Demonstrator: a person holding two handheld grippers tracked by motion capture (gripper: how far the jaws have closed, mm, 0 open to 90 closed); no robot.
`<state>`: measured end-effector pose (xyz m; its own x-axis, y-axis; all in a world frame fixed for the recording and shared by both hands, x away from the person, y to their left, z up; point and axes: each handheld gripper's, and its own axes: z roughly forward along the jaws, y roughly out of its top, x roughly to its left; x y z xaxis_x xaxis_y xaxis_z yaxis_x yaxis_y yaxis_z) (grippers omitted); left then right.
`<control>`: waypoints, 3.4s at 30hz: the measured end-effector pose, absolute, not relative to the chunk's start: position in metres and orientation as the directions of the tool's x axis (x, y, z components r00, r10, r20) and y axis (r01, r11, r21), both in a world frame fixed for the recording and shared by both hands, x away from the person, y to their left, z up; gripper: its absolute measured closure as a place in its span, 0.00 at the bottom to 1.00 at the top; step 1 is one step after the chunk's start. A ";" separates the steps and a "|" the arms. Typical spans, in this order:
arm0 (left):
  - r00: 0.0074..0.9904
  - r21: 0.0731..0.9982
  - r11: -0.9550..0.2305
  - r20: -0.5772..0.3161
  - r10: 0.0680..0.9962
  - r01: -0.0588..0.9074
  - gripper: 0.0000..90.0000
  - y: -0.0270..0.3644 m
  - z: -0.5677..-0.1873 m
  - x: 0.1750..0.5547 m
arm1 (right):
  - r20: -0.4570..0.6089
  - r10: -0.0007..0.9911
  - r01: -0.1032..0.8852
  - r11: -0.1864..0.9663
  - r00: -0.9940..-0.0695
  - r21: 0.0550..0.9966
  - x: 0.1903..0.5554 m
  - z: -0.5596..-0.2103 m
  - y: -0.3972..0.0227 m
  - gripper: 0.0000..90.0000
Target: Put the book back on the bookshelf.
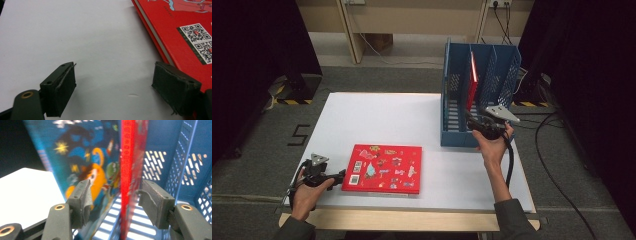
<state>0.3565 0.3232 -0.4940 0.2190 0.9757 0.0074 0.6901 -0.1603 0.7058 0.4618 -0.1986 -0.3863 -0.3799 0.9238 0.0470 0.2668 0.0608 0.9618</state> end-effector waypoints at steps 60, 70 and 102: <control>0.376 0.687 -0.310 0.058 0.925 0.658 0.33 0.280 -0.489 0.339 | 0.390 0.733 0.661 0.108 -0.557 0.742 0.376 -0.501 -0.094 0.35; 0.378 0.691 -0.300 0.042 0.925 0.657 0.37 0.279 -0.490 0.339 | 0.450 0.733 0.700 0.050 -0.509 0.712 0.378 -0.501 -0.094 0.34; 0.387 0.696 -0.319 0.064 0.920 0.643 0.52 0.272 -0.490 0.335 | 0.663 0.632 0.677 -0.283 -0.401 0.679 0.376 -0.479 -0.101 0.57</control>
